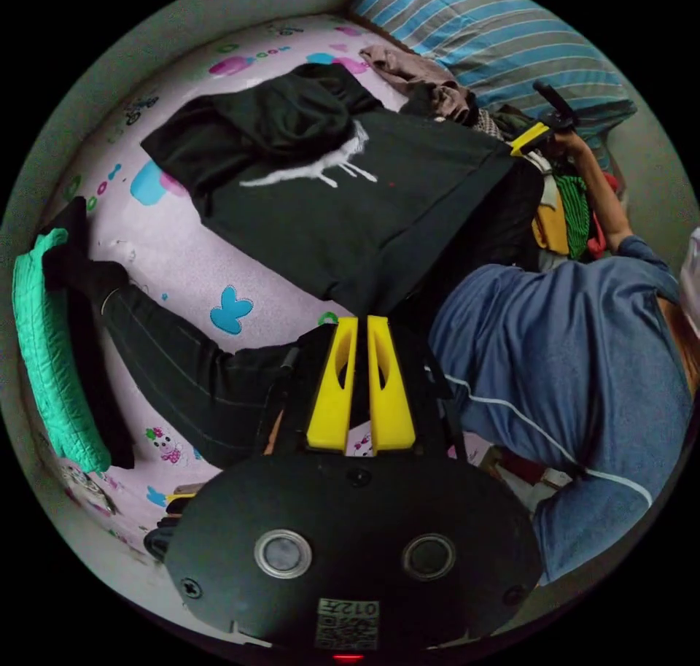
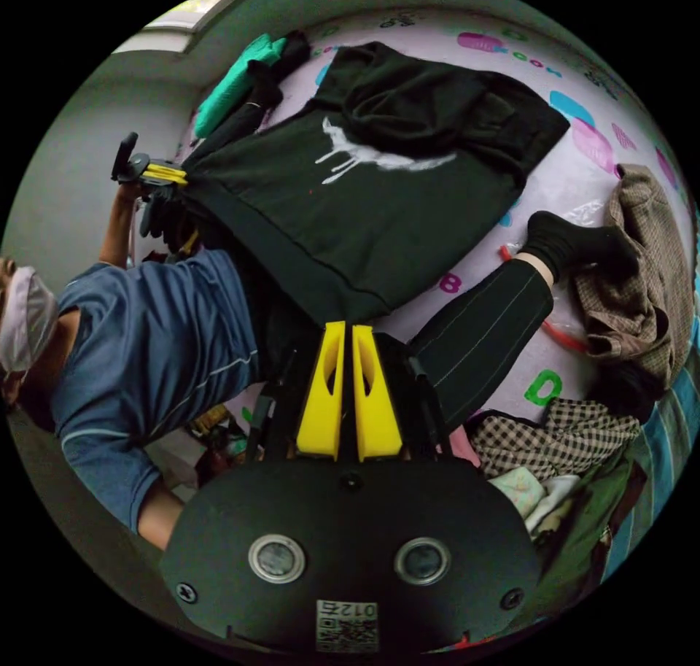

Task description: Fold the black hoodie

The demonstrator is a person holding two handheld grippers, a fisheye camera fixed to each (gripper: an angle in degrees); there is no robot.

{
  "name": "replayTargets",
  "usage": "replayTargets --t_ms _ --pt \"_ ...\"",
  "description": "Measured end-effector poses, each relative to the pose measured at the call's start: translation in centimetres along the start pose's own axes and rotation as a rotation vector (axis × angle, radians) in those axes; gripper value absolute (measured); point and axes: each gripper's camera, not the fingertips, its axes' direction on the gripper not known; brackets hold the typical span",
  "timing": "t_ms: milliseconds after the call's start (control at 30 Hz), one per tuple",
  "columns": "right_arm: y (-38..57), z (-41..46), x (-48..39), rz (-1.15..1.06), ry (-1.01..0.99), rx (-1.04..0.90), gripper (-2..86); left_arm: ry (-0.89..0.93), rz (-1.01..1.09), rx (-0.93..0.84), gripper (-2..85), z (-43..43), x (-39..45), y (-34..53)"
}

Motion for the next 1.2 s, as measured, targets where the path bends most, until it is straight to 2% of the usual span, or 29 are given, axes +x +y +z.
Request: replayTargets --t_ms 200,667,867,1067,1200 --pt "-2.6 -5.3 4.7 0.030 0.004 0.115 -1.0 0.016 -0.043 0.137 0.5 -6.0 -4.5 -1.6" --pt "-19.4 -16.2 20.7 0.173 0.036 0.130 -1.0 0.078 -0.155 0.173 0.6 -15.5 -21.4 -15.9" --pt "-27.3 -15.2 29.2 0.276 0.012 0.071 -1.0 0.129 -0.241 0.150 0.6 -15.6 -29.5 -23.3" --pt "-33.8 -10.9 36.4 0.390 -0.004 0.041 -0.8 0.166 -0.403 0.065 1.2 -11.5 -36.8 -28.8" --pt "-35.8 -8.1 38.5 0.441 0.031 0.056 -0.1 0.243 -0.551 0.128 2.4 -9.4 -40.1 -29.3"
